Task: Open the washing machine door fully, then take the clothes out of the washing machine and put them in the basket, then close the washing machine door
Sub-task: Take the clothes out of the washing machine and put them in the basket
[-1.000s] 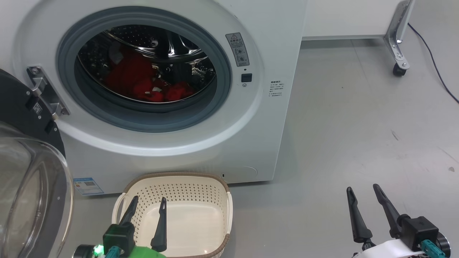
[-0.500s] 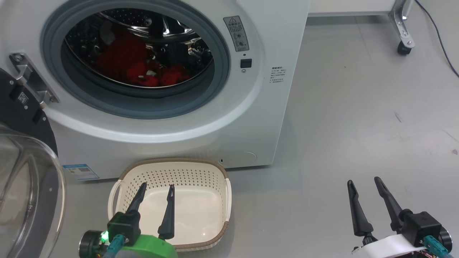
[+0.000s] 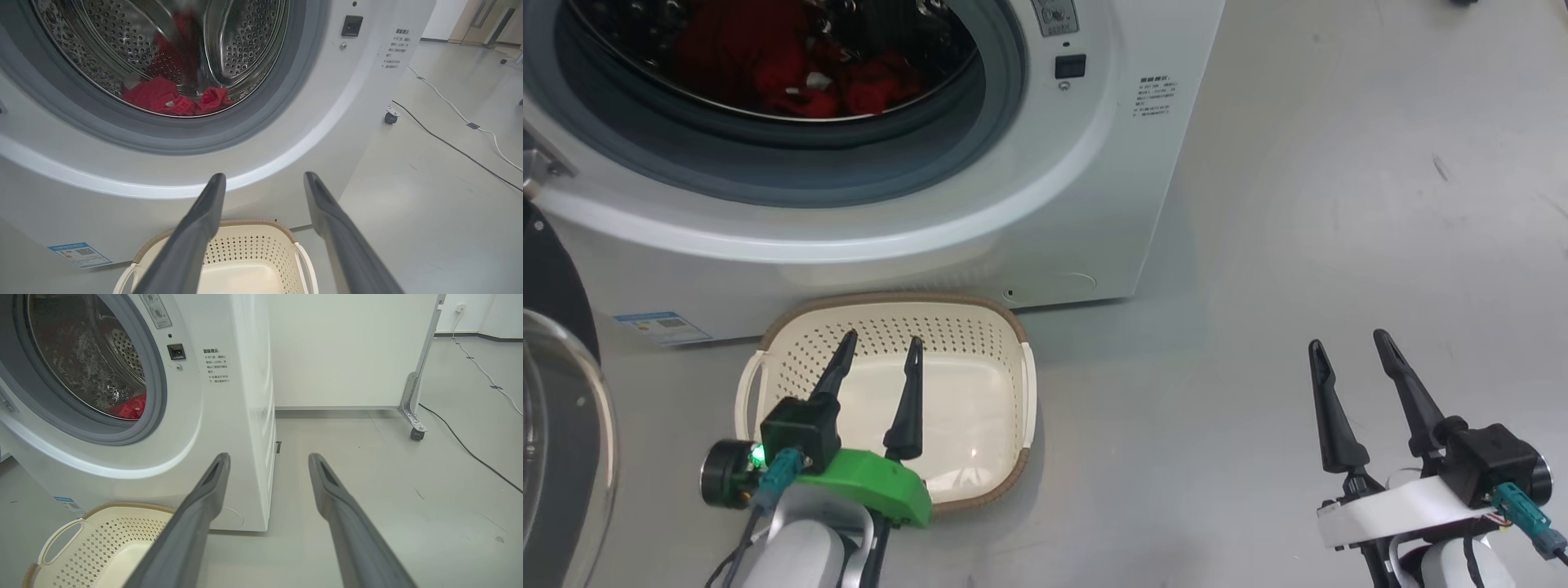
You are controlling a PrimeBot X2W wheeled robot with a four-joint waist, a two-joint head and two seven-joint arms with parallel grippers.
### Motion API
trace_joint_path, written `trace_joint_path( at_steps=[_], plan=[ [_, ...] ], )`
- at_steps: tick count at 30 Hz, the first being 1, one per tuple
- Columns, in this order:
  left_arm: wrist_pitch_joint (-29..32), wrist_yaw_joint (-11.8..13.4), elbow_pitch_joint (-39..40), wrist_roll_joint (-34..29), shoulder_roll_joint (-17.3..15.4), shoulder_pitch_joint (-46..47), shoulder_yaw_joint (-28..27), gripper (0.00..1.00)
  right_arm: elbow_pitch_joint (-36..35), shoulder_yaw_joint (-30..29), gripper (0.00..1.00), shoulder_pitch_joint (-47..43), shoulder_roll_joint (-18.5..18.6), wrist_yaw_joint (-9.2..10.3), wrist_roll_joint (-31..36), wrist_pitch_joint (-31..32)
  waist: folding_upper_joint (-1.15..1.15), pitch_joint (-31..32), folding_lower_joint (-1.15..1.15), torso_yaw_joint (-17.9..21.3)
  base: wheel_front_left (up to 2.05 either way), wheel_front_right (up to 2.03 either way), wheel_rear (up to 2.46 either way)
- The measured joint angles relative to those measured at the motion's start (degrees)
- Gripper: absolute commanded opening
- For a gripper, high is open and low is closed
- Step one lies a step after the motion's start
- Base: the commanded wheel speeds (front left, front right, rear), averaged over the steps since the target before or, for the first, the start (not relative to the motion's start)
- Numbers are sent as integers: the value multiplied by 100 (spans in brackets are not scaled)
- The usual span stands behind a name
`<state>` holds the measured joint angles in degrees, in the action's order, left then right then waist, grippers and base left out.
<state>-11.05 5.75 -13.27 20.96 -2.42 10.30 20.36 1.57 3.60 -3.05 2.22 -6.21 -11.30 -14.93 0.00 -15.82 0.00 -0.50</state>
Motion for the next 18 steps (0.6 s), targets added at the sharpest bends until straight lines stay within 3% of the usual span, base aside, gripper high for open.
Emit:
trace_joint_path(
  at_steps=[12, 18],
  plan=[
    [631, -60, -355, 344, -13, 1141, -343, 100, -84, 226, 100, 656, 8, -27, -92, 0, 0, -827, 0, 287, 0, 0, 0],
    [1054, -135, -481, 524, -263, 1874, -598, 100, -73, 294, 100, 910, 12, -38, -287, 0, 0, -1175, 0, 526, 0, 0, 0]
  ],
)
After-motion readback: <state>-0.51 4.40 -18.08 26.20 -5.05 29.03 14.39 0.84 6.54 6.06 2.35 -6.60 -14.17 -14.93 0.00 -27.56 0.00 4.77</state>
